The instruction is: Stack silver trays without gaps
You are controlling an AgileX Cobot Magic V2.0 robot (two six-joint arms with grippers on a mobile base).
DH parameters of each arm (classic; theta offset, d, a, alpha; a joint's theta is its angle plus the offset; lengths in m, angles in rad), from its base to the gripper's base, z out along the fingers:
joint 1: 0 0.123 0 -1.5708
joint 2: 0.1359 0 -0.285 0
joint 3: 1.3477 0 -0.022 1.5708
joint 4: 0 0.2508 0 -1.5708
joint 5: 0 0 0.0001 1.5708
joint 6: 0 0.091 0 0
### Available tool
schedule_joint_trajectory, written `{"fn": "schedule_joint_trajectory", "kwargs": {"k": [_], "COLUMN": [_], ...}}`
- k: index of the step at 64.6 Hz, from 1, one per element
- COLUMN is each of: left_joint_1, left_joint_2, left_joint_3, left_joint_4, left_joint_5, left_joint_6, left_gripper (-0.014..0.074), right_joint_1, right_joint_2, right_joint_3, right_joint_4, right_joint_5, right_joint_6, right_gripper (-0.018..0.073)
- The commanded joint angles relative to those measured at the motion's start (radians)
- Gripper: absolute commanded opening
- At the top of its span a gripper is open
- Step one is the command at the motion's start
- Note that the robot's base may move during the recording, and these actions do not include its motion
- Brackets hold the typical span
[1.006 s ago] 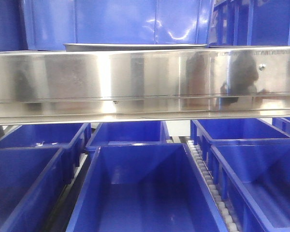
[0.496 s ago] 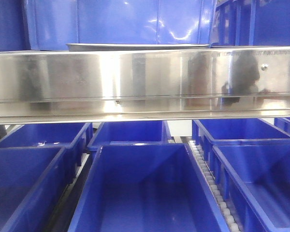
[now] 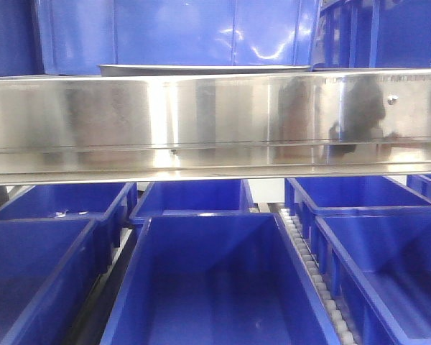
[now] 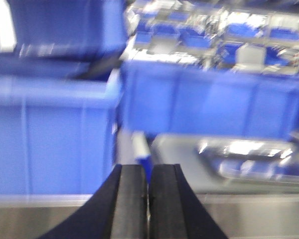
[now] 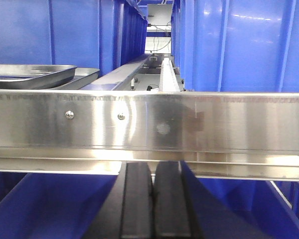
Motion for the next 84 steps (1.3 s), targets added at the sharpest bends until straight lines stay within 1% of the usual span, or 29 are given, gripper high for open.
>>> {"fn": "schedule_joint_trajectory", "kwargs": {"k": [1, 5, 9, 22, 34, 40, 42, 45, 55, 62, 65, 76, 79, 81, 84], "left_joint_1": [0.004, 0.004, 0.004, 0.004, 0.004, 0.004, 0.004, 0.004, 0.004, 0.004, 0.004, 0.004, 0.004, 0.004, 0.004], "left_joint_2": [-0.036, -0.063, -0.093, -0.135, -0.137, -0.139, -0.139, -0.139, -0.139, -0.139, -0.139, -0.139, -0.139, -0.139, -0.139], "left_joint_3": [0.116, 0.191, 0.251, 0.364, 0.434, 0.445, 0.445, 0.445, 0.445, 0.445, 0.445, 0.445, 0.445, 0.445, 0.445], "left_joint_4": [0.03, 0.057, 0.097, 0.19, 0.213, 0.226, 0.232, 0.248, 0.241, 0.201, 0.201, 0.201, 0.201, 0.201, 0.201], "left_joint_5": [-0.145, -0.226, -0.267, -0.273, -0.298, -0.369, -0.345, -0.344, -0.344, -0.329, -0.321, -0.291, -0.284, -0.278, -0.272], "left_joint_6": [0.003, 0.003, 0.003, 0.003, -0.004, -0.008, -0.008, -0.008, -0.009, -0.012, -0.034, -0.041, -0.066, -0.104, -0.182], "left_gripper": [0.0011, 0.0011, 0.0011, 0.0011, 0.0011, 0.0011, 0.0011, 0.0011, 0.0011, 0.0011, 0.0011, 0.0011, 0.0011, 0.0011, 0.0011], "right_joint_1": [-0.001, -0.001, -0.001, -0.001, -0.001, -0.001, -0.001, -0.001, -0.001, -0.001, -0.001, -0.001, -0.001, -0.001, -0.001], "right_joint_2": [-0.005, -0.005, -0.005, -0.005, -0.005, -0.005, -0.005, -0.005, -0.005, -0.005, -0.005, -0.005, -0.005, -0.005, -0.005], "right_joint_3": [0.0, 0.0, 0.0, 0.0, 0.0, 0.0, 0.0, 0.0, 0.0, 0.0, 0.0, 0.0, 0.0, 0.0, 0.0], "right_joint_4": [-0.008, -0.008, -0.008, -0.008, -0.008, -0.008, -0.008, -0.008, -0.008, -0.008, -0.008, -0.008, -0.008, -0.008, -0.008], "right_joint_5": [-0.019, -0.019, -0.019, -0.019, -0.019, -0.019, -0.019, -0.019, -0.021, -0.021, -0.021, -0.021, -0.021, -0.021, -0.021], "right_joint_6": [0.0, 0.0, 0.0, 0.0, 0.0, 0.0, 0.0, 0.0, 0.0, 0.0, 0.0, 0.0, 0.0, 0.0, 0.0], "right_gripper": [-0.0078, -0.0078, -0.0078, -0.0078, -0.0078, -0.0078, -0.0078, -0.0078, -0.0078, -0.0078, -0.0078, -0.0078, -0.0078, -0.0078, -0.0078]}}
